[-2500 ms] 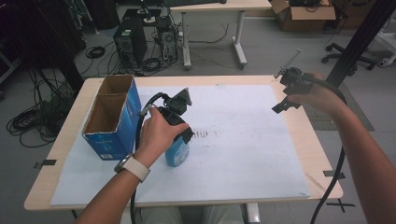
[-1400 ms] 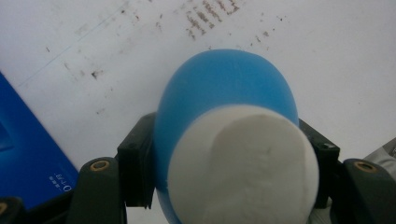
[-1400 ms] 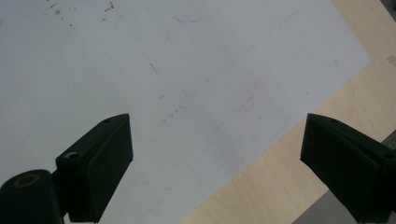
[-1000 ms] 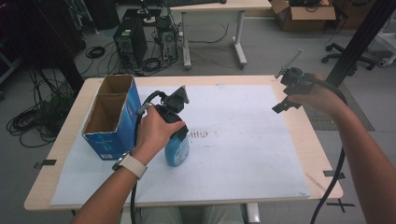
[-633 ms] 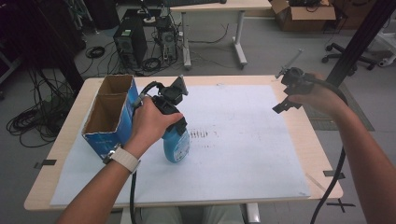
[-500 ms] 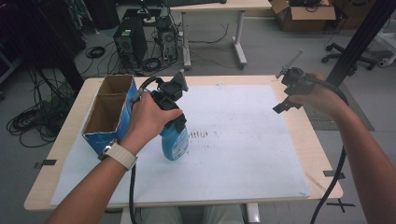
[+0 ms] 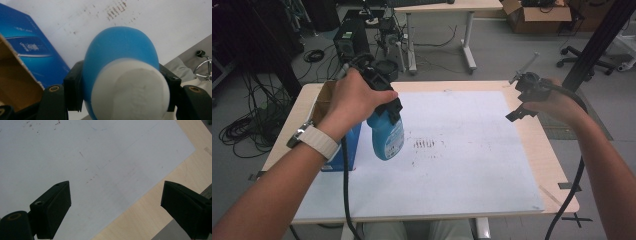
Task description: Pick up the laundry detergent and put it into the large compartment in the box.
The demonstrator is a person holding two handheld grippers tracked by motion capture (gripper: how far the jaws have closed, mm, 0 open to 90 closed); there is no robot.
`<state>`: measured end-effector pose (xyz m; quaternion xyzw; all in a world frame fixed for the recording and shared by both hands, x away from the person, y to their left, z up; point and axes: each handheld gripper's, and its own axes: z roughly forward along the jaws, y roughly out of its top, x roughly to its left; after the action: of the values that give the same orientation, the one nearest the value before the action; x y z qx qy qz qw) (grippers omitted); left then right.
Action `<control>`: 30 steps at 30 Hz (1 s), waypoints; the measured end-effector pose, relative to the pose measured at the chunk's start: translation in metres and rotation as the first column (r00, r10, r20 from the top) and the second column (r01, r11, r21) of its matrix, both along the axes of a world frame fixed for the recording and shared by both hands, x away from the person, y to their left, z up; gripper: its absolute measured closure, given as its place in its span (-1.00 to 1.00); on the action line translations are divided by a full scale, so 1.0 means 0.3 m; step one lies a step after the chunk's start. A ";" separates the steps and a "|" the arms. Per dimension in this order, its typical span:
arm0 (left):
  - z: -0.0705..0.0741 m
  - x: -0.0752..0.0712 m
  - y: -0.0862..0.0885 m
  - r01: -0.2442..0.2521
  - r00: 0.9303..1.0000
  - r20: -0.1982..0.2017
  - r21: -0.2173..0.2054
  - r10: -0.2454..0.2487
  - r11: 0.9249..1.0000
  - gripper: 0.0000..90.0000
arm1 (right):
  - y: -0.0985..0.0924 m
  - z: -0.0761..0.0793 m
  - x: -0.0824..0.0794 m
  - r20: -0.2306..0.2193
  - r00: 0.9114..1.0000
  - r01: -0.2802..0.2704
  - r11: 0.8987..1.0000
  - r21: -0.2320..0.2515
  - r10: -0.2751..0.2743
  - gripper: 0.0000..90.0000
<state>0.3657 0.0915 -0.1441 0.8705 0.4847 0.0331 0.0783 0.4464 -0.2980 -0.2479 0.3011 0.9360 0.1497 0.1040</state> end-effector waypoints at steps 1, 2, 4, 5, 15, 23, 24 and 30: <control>0.032 0.003 0.014 -0.005 1.000 -0.001 0.002 0.005 1.000 -0.17 | 0.001 0.000 0.000 -0.002 1.000 0.000 1.000 -0.003 0.000 -0.79; 0.048 0.004 0.021 -0.007 1.000 0.001 0.002 0.007 1.000 -0.17 | 0.002 0.000 0.000 -0.003 1.000 0.000 1.000 -0.004 0.000 -0.79; 0.064 0.004 0.028 -0.014 1.000 0.005 0.001 0.014 1.000 -0.17 | 0.002 -0.001 0.000 -0.003 1.000 0.000 1.000 -0.006 0.000 -0.79; 0.082 0.004 0.036 -0.023 1.000 0.013 -0.004 0.023 1.000 -0.17 | 0.002 -0.001 0.001 -0.004 1.000 0.000 1.000 -0.008 -0.001 -0.79; 0.227 0.028 0.137 -0.133 0.990 0.053 -0.008 0.134 0.991 -0.17 | -0.001 0.002 0.005 -0.006 1.000 0.005 1.000 -0.008 -0.005 -0.79; 0.287 0.056 0.219 -0.213 0.973 0.084 -0.009 0.213 0.977 -0.17 | -0.001 0.003 0.004 -0.007 1.000 0.003 1.000 -0.010 -0.004 -0.79; 0.292 0.058 0.230 -0.220 0.972 0.086 -0.008 0.220 0.975 -0.17 | -0.002 0.003 0.004 -0.007 1.000 0.004 1.000 -0.009 -0.004 -0.79; 0.312 0.077 0.312 -0.292 0.951 0.108 0.000 0.290 0.956 -0.17 | -0.002 0.006 0.008 -0.008 1.000 0.007 1.000 -0.011 -0.007 -0.79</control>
<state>0.3889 0.1852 -0.0504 0.7871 0.6026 0.0945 0.0912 0.4487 -0.2985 -0.2462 0.3046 0.9361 0.1432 0.1025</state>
